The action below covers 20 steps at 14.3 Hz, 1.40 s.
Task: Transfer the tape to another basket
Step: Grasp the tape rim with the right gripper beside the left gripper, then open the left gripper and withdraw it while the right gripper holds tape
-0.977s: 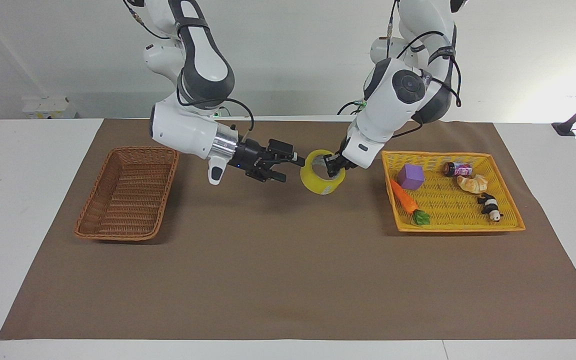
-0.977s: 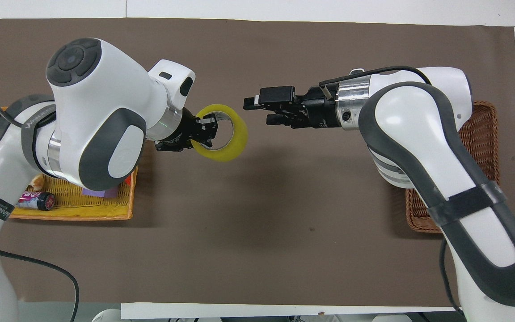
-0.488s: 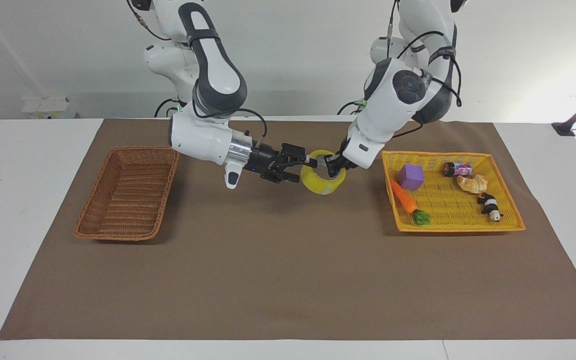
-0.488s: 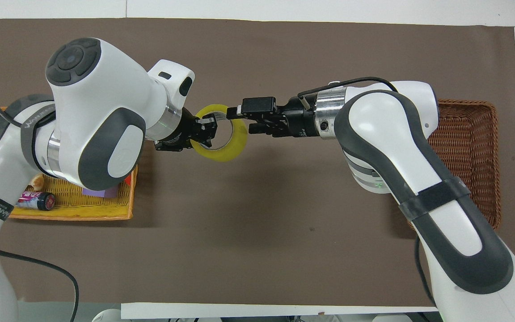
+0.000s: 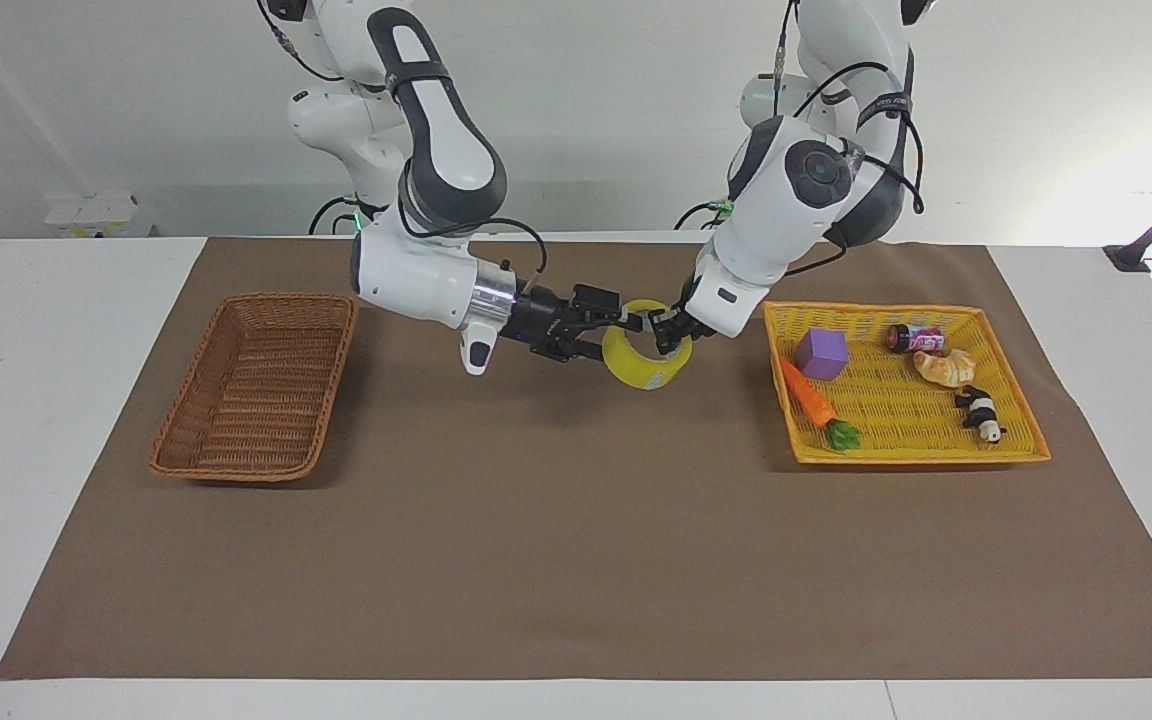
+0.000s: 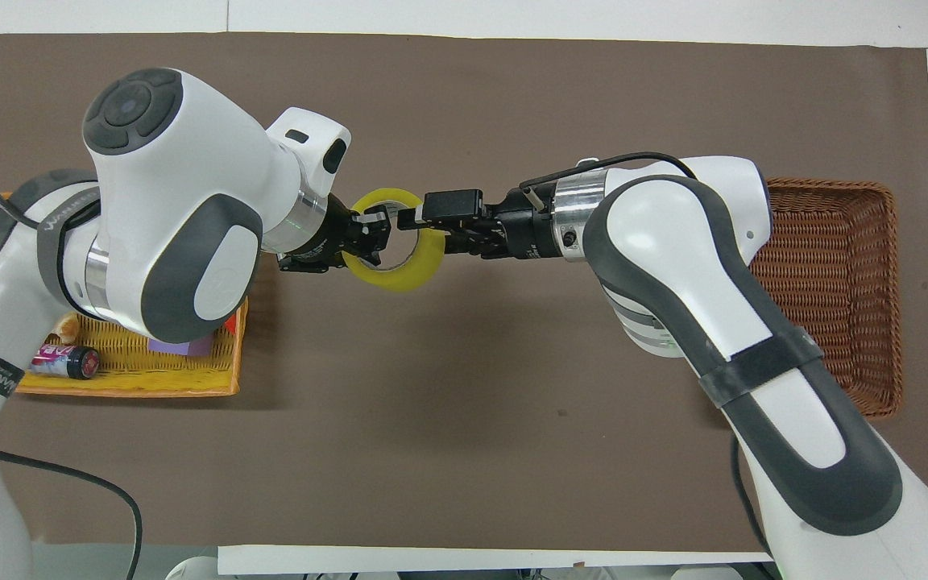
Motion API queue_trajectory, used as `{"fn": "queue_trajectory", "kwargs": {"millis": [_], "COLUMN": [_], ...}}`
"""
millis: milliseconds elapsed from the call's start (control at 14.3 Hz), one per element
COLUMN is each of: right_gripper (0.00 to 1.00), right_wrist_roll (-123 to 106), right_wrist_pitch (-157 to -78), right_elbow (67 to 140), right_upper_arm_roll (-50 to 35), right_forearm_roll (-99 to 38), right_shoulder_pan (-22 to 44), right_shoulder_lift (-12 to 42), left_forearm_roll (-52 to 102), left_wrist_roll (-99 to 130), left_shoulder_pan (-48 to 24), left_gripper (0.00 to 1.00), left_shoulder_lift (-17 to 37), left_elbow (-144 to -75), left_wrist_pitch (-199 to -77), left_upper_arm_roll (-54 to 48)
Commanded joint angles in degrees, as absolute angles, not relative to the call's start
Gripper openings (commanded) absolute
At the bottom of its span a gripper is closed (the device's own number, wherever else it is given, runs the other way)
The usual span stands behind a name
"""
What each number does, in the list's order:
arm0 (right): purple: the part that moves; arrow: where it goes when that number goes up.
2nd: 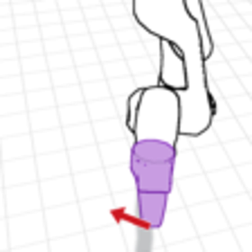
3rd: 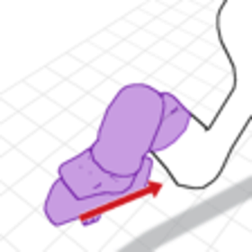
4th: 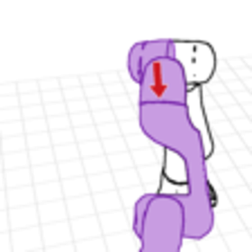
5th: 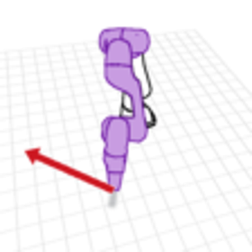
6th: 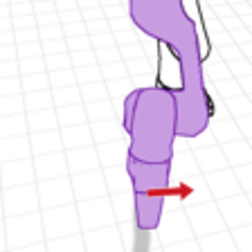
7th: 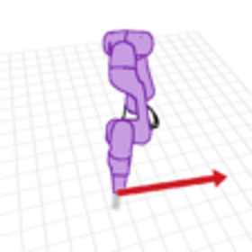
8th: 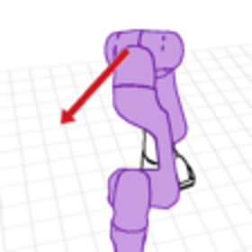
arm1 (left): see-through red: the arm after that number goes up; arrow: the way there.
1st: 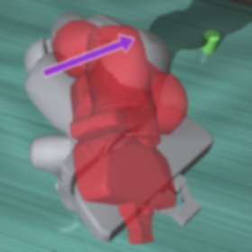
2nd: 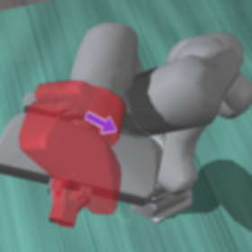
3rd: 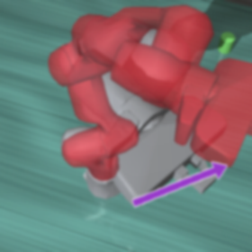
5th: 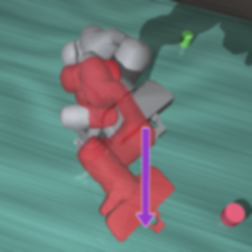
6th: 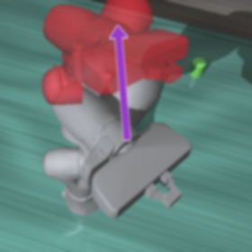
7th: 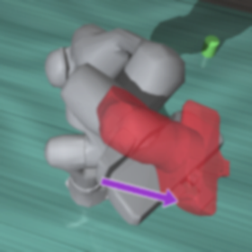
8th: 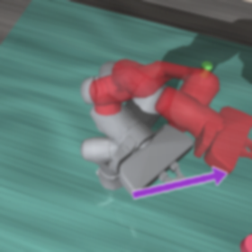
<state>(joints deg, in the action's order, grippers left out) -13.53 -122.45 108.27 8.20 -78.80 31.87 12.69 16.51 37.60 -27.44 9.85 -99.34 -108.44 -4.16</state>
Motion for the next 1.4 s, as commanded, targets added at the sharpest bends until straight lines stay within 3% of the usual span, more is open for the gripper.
{"fn": "queue_trajectory", "kwargs": {"millis": [0,140,209,349,419,628,698,767,837,907,1047,1326], "right_gripper": [0.92,0.79,0.65,0.2,0.04,0.0,0.0,0.0,0.0,0.0,0.0,0.0], "right_wrist_roll": [-16.08,-17.31,-17.49,-17.67,-17.75,-19.16,-19.16,-19.16,-19.16,-19.16,-19.16,-19.86], "right_wrist_pitch": [-122.87,-123.31,-123.22,-123.13,-123.22,-123.05,-123.13,-123.05,-122.96,-122.78,-122.78,-120.34], "right_elbow": [109.78,109.78,109.86,109.86,109.86,109.86,109.86,109.86,109.86,109.86,109.86,109.86], "right_upper_arm_roll": [8.53,8.53,8.53,8.53,8.53,8.53,8.53,8.53,8.53,8.53,8.53,8.61], "right_forearm_roll": [-80.33,-80.33,-80.33,-80.16,-80.16,-80.07,-80.07,-80.07,-80.07,-80.07,-80.07,-78.76], "right_shoulder_pan": [31.91,32.08,32.08,31.99,31.99,31.99,31.91,31.9,31.9,31.9,31.9,29.37], "right_shoulder_lift": [11.69,11.69,11.6,11.6,11.6,11.6,11.6,11.6,11.6,11.6,11.6,11.6], "left_forearm_roll": [15.82,15.73,15.73,15.73,15.73,15.82,15.91,16.08,15.74,13.73,8.72,7.13], "left_wrist_roll": [37.44,37.44,37.44,37.35,37.35,37.35,37.53,37.7,38.23,38.32,37.45,21.15], "left_shoulder_pan": [-27.95,-27.86,-27.86,-27.86,-27.86,-27.77,-27.77,-27.77,-27.95,-27.95,-25.77,-12.79], "left_gripper": [0.0,0.0,0.0,0.0,0.0,0.02,0.1,0.25,0.75,0.99,1.0,1.0], "left_shoulder_lift": [8.96,8.96,8.96,8.88,8.88,8.53,8.35,8.09,7.04,5.99,1.69,-0.79], "left_elbow": [-98.97,-99.05,-99.05,-98.79,-98.79,-98.61,-98.61,-98.35,-98.09,-98.09,-97.47,-97.12], "left_wrist_pitch": [-107.14,-107.14,-106.79,-106.35,-106.26,-105.91,-105.91,-105.47,-105.21,-104.68,-101.18,-94.58], "left_upper_arm_roll": [-3.6,-3.6,-3.6,-3.6,-3.6,-3.6,-3.6,-3.6,-3.6,-3.52,-2.82,-0.35]}}
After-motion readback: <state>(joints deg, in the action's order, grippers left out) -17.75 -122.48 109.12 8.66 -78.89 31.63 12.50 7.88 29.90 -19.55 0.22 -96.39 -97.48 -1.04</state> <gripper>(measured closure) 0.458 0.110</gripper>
